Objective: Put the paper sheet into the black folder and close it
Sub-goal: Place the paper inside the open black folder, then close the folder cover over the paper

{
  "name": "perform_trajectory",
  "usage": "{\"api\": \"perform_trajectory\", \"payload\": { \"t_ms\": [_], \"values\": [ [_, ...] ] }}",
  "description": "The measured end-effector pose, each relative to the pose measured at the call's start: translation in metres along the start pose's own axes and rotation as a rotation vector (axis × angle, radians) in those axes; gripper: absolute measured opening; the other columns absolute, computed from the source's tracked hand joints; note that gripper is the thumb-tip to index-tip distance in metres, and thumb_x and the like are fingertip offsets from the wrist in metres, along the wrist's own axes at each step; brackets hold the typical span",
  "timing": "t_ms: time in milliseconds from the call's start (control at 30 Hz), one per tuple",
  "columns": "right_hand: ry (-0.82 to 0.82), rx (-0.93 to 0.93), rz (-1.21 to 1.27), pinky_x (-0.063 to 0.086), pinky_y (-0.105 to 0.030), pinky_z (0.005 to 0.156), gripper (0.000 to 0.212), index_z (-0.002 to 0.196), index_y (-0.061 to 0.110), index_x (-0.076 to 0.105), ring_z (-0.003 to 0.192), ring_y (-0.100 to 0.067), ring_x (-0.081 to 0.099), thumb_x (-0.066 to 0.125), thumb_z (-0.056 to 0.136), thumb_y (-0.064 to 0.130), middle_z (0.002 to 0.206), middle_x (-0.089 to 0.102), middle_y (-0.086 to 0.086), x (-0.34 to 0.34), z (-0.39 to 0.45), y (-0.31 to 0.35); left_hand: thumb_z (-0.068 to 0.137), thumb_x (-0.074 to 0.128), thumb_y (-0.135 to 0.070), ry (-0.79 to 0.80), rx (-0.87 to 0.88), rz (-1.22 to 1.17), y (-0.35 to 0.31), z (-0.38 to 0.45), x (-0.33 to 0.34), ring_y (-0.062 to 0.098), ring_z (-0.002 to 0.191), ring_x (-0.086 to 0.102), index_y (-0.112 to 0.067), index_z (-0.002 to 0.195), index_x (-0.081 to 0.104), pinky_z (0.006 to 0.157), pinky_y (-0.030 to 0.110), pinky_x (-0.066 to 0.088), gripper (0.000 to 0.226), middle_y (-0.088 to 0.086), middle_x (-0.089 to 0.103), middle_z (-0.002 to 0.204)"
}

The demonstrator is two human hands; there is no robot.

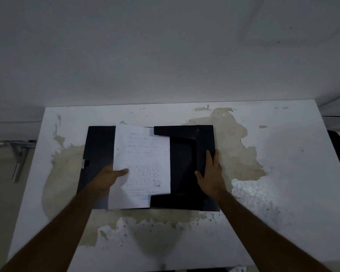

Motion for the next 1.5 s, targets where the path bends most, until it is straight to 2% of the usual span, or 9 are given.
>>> {"api": "perform_trajectory", "payload": {
  "t_ms": [100,300,600,833,967,1100,1200,1367,1500],
  "values": [
    [-0.004,0.001,0.0,0.023,-0.051,0.12,0.09,0.156,0.019,0.005,0.149,-0.04,0.011,0.066,0.09,0.024,0.164,-0.014,-0.009,0.001,0.001,-0.002,0.094,0.065,-0.008,0.034,-0.002,-0.035,0.004,0.005,0.028,0.02,0.092,0.072,-0.008,0.129,0.062,0.069,0.03,0.06,0.035,0.005,0.073,0.11],
    [0.019,0.001,0.006,0.017,-0.053,0.121,0.088,0.156,0.021,0.002,0.151,-0.039,0.001,0.062,0.092,0.029,0.164,-0.016,-0.008,0.006,0.004,-0.006,0.094,0.066,-0.008,0.093,0.006,-0.092,0.004,0.014,0.088,0.029,0.114,0.065,-0.006,0.138,0.057,0.102,0.046,0.05,0.045,0.012,0.067,0.129],
    [0.023,-0.025,-0.034,0.015,-0.057,0.12,0.084,0.156,0.017,0.002,0.15,-0.042,-0.002,0.057,0.094,0.032,0.164,-0.015,-0.013,0.009,0.005,-0.008,0.095,0.066,-0.014,0.115,-0.054,0.011,0.005,0.021,0.151,0.025,0.101,0.068,-0.006,0.135,0.059,0.088,0.039,0.056,0.042,0.01,0.069,0.12],
    [0.009,-0.028,-0.062,0.013,-0.059,0.12,0.084,0.156,0.017,0.001,0.15,-0.043,-0.003,0.056,0.094,0.032,0.164,-0.016,-0.014,0.01,0.004,-0.008,0.1,0.056,-0.016,0.048,-0.034,0.01,0.003,0.014,0.17,0.027,0.11,0.063,-0.008,0.139,0.055,0.096,0.038,0.052,0.04,0.01,0.065,0.126],
    [-0.001,-0.036,-0.06,0.011,-0.059,0.121,0.084,0.156,0.017,0.002,0.15,-0.043,-0.004,0.056,0.094,0.031,0.164,-0.015,-0.014,0.008,0.003,-0.008,0.098,0.054,-0.029,-0.04,0.073,0.226,-0.007,0.009,0.171,0.02,0.1,0.064,-0.011,0.134,0.058,0.084,0.032,0.052,0.04,0.002,0.066,0.114],
    [-0.005,-0.049,-0.047,0.011,-0.059,0.121,0.084,0.156,0.018,0.0,0.15,-0.04,-0.007,0.056,0.094,0.032,0.164,-0.016,-0.012,0.007,0.002,-0.007,0.089,0.062,-0.05,-0.221,0.204,0.562,-0.019,0.003,0.127,0.016,0.087,0.065,-0.013,0.113,0.067,0.07,0.028,0.051,0.044,0.004,0.071,0.107],
    [-0.013,-0.058,-0.039,0.014,-0.06,0.12,0.084,0.156,0.019,0.0,0.15,-0.039,-0.006,0.056,0.094,0.035,0.164,-0.016,-0.011,0.007,0.001,-0.008,0.08,0.072,-0.05,-0.484,0.238,0.709,-0.027,0.0,0.047,0.03,0.104,0.063,-0.013,0.117,0.064,0.087,0.04,0.054,0.053,0.015,0.066,0.118],
    [-0.105,-0.001,-0.072,0.026,-0.057,0.115,0.098,0.155,0.02,0.007,0.145,-0.039,0.021,0.066,0.083,0.048,0.163,0.007,-0.015,0.0,0.0,-0.007,0.042,0.085,-0.072,-0.756,-0.071,0.811,-0.001,-0.011,-0.064,0.05,0.127,0.04,-0.01,0.141,0.033,0.099,0.067,0.04,0.127,0.024,0.039,0.141],
    [-0.162,0.074,0.033,0.036,-0.058,0.107,0.109,0.154,0.018,0.008,0.135,-0.037,0.032,0.076,0.073,0.046,0.151,0.031,-0.018,-0.004,0.003,-0.012,0.033,0.088,-0.072,-0.735,-0.13,0.77,0.002,-0.011,-0.086,0.051,0.129,0.037,-0.008,0.144,0.03,0.1,0.07,0.037,0.14,0.025,0.035,0.142]
  ]
}}
Point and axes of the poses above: each hand's wrist, its own z-axis towards the middle knuckle, its own x-axis out of the palm, y = z × x, the point moved 7 cm from there along z, towards the middle knuckle
